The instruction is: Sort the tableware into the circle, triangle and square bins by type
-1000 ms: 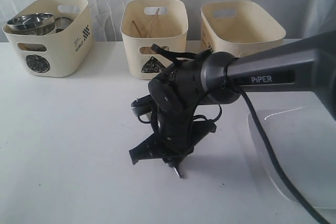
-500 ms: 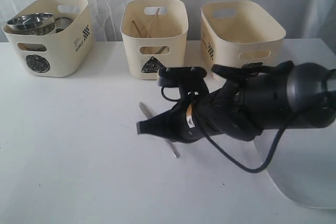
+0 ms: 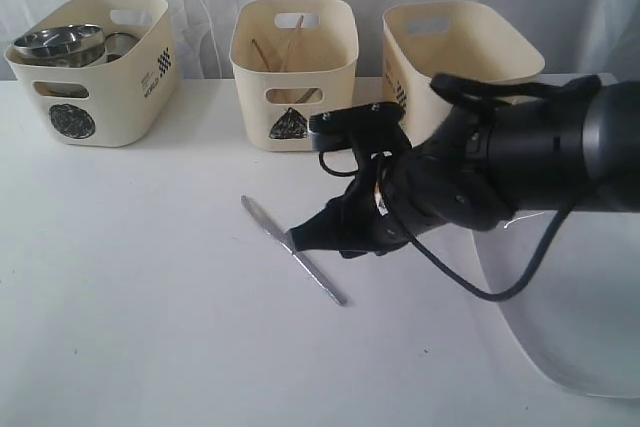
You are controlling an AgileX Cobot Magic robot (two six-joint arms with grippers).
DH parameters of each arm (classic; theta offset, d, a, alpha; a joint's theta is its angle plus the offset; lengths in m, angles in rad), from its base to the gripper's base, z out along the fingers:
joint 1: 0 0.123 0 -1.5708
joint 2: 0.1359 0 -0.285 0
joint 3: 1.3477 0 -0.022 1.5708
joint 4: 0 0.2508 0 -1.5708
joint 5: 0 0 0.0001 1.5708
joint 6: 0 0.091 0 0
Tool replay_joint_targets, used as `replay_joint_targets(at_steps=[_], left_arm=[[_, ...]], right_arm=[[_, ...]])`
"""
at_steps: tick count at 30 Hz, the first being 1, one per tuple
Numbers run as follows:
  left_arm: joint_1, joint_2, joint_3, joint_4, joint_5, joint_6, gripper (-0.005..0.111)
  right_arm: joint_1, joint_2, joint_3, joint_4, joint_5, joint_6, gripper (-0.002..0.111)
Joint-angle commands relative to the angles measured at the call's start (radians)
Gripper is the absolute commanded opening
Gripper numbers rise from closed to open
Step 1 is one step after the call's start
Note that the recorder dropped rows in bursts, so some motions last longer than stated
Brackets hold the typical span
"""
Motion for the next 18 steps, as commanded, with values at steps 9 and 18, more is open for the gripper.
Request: replay_joint_targets(at_steps=[9, 18], left_arm=[[0.002, -0.005, 0.003, -0.007, -0.003, -0.003, 0.0], [0.002, -0.005, 0.003, -0.007, -0.003, -0.003, 0.0]], right_arm=[[0.012, 0.245, -0.474, 0.253, 0.508, -0.507, 0.047], [0.048, 0.394, -0.572, 0.253, 0.574, -0.507, 0.047]])
